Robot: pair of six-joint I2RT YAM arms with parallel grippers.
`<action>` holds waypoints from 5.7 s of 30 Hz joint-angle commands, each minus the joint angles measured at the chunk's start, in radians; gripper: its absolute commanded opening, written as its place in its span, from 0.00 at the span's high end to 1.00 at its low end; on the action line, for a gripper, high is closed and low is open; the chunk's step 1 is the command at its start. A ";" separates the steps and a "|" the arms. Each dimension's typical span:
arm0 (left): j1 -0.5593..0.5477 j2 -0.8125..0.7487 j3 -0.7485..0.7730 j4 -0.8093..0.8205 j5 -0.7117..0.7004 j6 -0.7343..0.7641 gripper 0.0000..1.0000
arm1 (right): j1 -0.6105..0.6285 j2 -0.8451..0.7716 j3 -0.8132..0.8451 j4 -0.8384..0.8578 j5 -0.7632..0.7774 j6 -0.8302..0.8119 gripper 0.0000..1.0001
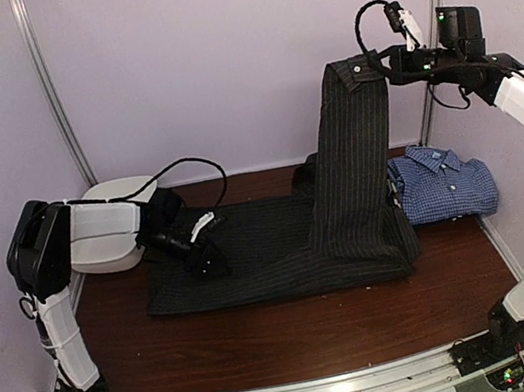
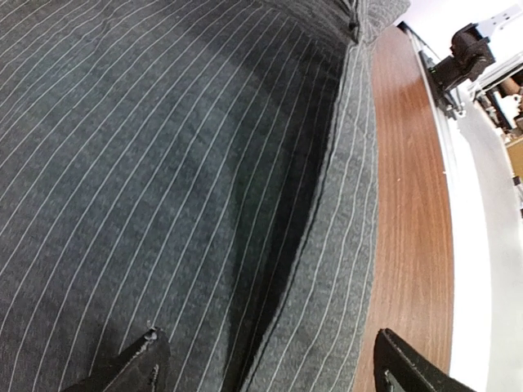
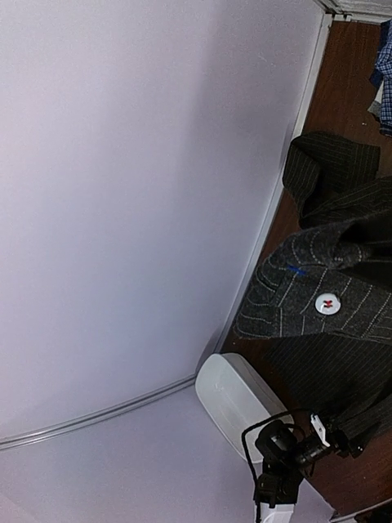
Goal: Fold and stack the long sleeve shirts
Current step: Pick up the flattened shirt from the center of the board, then fold the flattened shirt at the center of the board.
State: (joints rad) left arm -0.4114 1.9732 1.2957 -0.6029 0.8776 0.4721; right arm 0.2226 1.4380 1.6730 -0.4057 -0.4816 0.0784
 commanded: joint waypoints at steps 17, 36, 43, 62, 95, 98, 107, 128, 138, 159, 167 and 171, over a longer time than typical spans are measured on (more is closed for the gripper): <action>-0.043 0.216 0.148 -0.180 0.157 0.150 0.25 | -0.046 -0.044 0.036 0.009 -0.027 0.011 1.00; 0.004 0.144 0.144 -0.227 0.136 0.151 0.66 | -0.081 -0.039 0.033 -0.007 -0.021 0.001 1.00; 0.006 0.122 0.127 -0.227 0.118 0.142 0.79 | -0.087 -0.034 0.029 -0.014 -0.014 -0.001 1.00; 0.006 0.023 0.109 -0.149 -0.070 -0.010 1.00 | -0.091 0.038 0.024 -0.011 0.007 0.009 1.00; -0.113 0.081 0.110 -0.103 -0.363 -0.155 0.85 | -0.089 -0.020 -0.029 -0.069 0.033 0.037 1.00; -0.104 0.061 0.090 -0.096 -0.424 -0.185 0.76 | -0.089 -0.016 -0.033 -0.072 0.057 0.032 1.00; -0.039 -0.084 -0.014 -0.006 -0.518 -0.282 0.56 | -0.090 0.022 -0.040 -0.081 0.125 0.021 1.00; -0.038 -0.347 -0.380 0.206 -0.955 -0.685 0.53 | -0.078 0.055 -0.080 -0.051 0.103 0.038 1.00; -0.068 -0.434 -0.551 0.370 -1.136 -0.895 0.52 | -0.060 0.071 -0.063 -0.063 0.083 0.037 1.00; -0.158 -0.632 -0.481 0.974 -0.466 -1.056 0.19 | 0.460 -0.168 -0.828 0.763 0.165 0.760 1.00; -0.267 -0.444 -0.453 1.270 -0.277 -1.211 0.18 | 0.579 -0.148 -1.044 1.162 0.263 0.986 1.00; -0.288 -0.377 -0.481 1.424 -0.205 -1.300 0.17 | 0.599 -0.137 -1.077 1.223 0.286 1.008 1.00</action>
State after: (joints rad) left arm -0.6849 1.5463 0.8375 0.5716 0.5465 -0.7078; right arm 0.8040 1.2961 0.6201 0.6231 -0.2565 1.0073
